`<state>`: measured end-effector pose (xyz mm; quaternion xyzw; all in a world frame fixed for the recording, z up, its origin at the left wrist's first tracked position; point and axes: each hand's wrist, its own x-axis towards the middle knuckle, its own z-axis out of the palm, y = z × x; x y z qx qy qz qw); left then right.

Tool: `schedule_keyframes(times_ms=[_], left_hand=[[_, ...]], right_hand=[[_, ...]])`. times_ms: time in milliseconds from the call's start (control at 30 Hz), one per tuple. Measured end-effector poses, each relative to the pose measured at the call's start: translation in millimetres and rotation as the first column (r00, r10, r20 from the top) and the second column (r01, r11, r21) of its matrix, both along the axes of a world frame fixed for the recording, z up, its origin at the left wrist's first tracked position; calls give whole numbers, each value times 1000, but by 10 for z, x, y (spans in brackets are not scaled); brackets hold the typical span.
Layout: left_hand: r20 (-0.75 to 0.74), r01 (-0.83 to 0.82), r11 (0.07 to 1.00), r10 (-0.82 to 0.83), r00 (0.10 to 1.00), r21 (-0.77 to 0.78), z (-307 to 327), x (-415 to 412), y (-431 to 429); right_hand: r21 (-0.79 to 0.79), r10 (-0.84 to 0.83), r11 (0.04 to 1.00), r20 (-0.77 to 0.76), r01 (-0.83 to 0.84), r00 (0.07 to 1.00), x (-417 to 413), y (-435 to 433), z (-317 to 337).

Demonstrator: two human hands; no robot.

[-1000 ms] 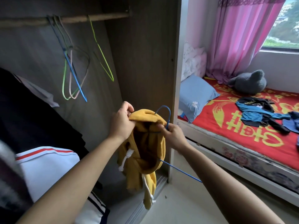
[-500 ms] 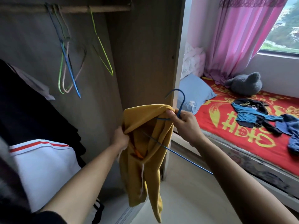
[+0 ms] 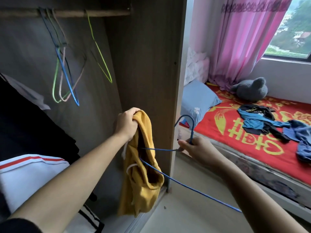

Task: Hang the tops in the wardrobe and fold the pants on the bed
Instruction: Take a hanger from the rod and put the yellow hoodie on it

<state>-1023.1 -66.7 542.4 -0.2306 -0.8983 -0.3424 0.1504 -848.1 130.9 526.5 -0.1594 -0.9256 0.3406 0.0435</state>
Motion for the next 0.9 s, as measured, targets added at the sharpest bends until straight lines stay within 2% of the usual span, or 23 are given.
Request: schedule_keyframes(times_ms=[33,167,333,433,533,567,667,767,833,867,900], left_hand=[[-18,13,1000,-13,1000,-4,16,9,31],[-69,41,999,-42,997,-7,92,-25,18],[-63,4,1000,-3,998,12,160,38,-89],[-32,25,999,-24,999,38,213,155,-35],[-31,124,991,-122,992,56,322,342,91],[-25,152,987,-151,988,56,348,384,114],[73,223,964,-235,969,144,352,405,82],[277,373,902,-424,862,217,397,391,46],[319,527,837,-544,776,146,518,393,18],[285,566,823,-554,782,47,596,376,-4],[222,548,831,-520,825,-92,669,322,-28]], right_hand=[[-55,-6,998,-57,3,998,-9,-42,4],[-9,39,999,-96,-40,995,-13,-139,42],[-63,-78,996,-311,62,947,-5,-167,209],[-16,-80,997,-276,79,958,-188,-394,41],[51,-95,993,-188,107,978,-428,-575,-369],[1,-136,990,-189,139,973,-483,-568,-434],[-339,-278,921,-226,192,934,-558,-440,-359],[-547,-336,829,-315,119,888,-516,-386,-201],[-628,-331,777,-351,43,876,-465,-412,-107],[-657,-326,754,-357,13,875,-439,-407,-51],[-681,-320,732,-376,-25,870,-410,-396,27]])
